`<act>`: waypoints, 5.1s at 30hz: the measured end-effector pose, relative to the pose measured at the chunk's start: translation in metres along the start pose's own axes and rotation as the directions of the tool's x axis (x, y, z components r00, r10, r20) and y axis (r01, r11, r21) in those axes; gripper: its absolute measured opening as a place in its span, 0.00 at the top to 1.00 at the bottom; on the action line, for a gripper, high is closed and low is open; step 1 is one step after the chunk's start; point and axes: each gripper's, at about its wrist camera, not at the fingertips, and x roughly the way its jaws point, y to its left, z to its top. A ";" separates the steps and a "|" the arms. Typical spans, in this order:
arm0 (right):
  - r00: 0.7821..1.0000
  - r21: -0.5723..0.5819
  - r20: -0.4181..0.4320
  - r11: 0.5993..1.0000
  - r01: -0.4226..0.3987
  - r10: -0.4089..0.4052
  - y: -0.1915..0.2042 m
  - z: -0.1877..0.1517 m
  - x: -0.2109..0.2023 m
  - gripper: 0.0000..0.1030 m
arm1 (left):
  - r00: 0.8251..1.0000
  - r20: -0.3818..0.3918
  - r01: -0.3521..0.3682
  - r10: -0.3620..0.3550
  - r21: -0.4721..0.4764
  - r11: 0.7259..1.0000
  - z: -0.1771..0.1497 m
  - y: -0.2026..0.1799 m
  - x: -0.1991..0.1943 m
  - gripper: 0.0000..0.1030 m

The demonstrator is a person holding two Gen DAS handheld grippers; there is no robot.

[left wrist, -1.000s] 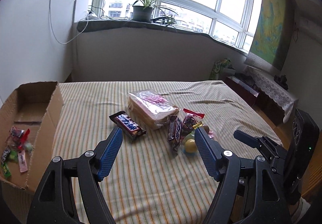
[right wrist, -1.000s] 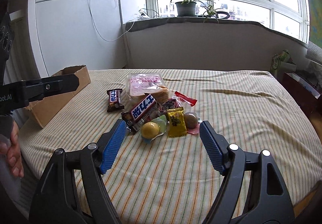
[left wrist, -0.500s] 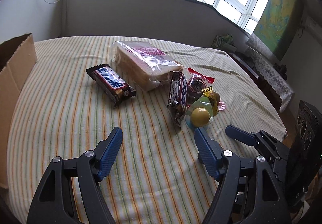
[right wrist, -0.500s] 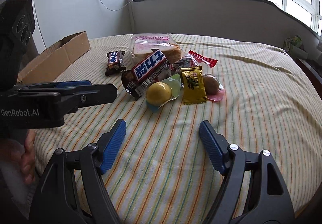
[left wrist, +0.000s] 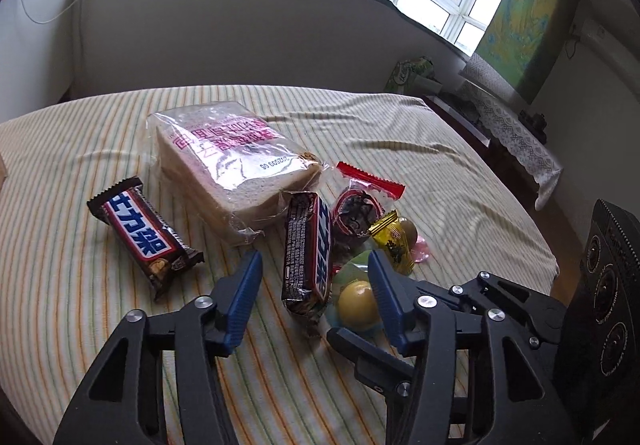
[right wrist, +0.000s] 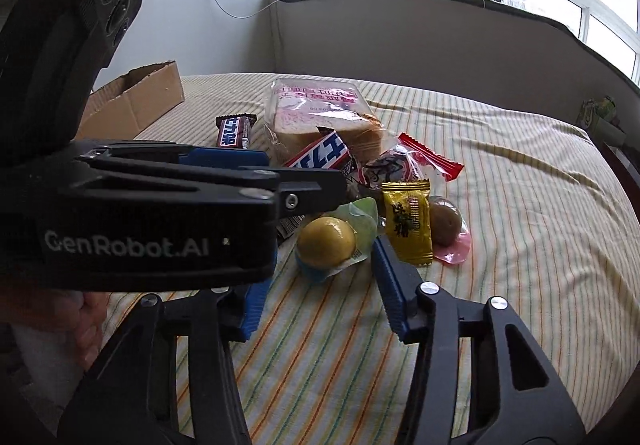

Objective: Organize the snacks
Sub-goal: 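Grasp the dark brown chocolate bar with the left tool while the right tool grasps the yellow ball candy, then carry both snacks into the cardboard box and open both tools, then move both tools back from the box toward the snack pile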

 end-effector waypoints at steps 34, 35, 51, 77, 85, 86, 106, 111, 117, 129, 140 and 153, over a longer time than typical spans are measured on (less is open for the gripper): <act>0.996 -0.012 0.086 1.000 -0.016 0.017 0.000 -0.006 -0.016 0.67 | 0.981 0.194 -0.012 0.020 -0.039 0.999 -0.018 0.010 -0.083 0.84; 0.995 -0.003 0.094 1.000 -0.016 0.016 0.000 -0.006 -0.022 0.67 | 0.979 0.204 -0.018 0.024 -0.032 0.999 -0.018 0.008 -0.089 0.84; 0.948 0.005 0.312 0.998 0.063 -0.062 0.013 0.026 -0.135 0.66 | 0.937 0.347 -0.044 0.029 0.035 0.998 -0.023 -0.016 -0.157 0.84; 0.968 -0.211 0.213 0.974 -0.086 0.132 0.142 0.070 -0.075 0.66 | 0.848 0.432 -0.260 0.307 -0.164 0.951 -0.063 0.085 -0.230 0.84; 0.941 -0.354 0.169 0.909 -0.219 0.292 0.234 0.088 -0.048 0.66 | 0.804 0.417 -0.331 0.424 -0.278 0.902 -0.088 0.132 -0.260 0.84; 0.938 -0.365 0.166 0.903 -0.229 0.305 0.241 0.089 -0.046 0.66 | 0.800 0.416 -0.336 0.432 -0.285 0.898 -0.089 0.135 -0.262 0.84; 0.934 -0.393 0.111 0.878 -0.274 0.341 0.265 0.111 0.008 0.63 | 0.840 0.283 -0.354 0.464 -0.363 0.862 -0.086 0.189 -0.226 0.73; 0.937 -0.361 0.064 0.884 -0.298 0.342 0.260 0.106 0.025 0.53 | 0.791 0.242 -0.444 0.562 -0.406 0.799 -0.087 0.193 -0.235 0.32; 0.940 -0.339 0.090 0.898 -0.281 0.328 0.249 0.098 0.013 0.51 | 0.733 0.261 -0.517 0.628 -0.386 0.764 -0.077 0.178 -0.257 0.24; 0.946 -0.314 0.166 0.925 -0.216 0.277 0.224 0.093 -0.013 0.41 | 0.906 0.186 -0.252 0.380 -0.482 0.839 -0.079 0.186 -0.253 0.24; 0.951 -0.246 0.194 0.951 -0.188 0.239 0.188 0.085 -0.028 0.39 | 0.910 0.105 -0.328 0.401 -0.408 0.852 -0.070 0.156 -0.230 0.24; 0.946 -0.137 0.264 0.978 -0.157 0.189 0.122 0.066 -0.059 0.37 | 0.801 0.236 -0.523 0.550 -0.171 0.835 -0.036 0.066 -0.216 0.24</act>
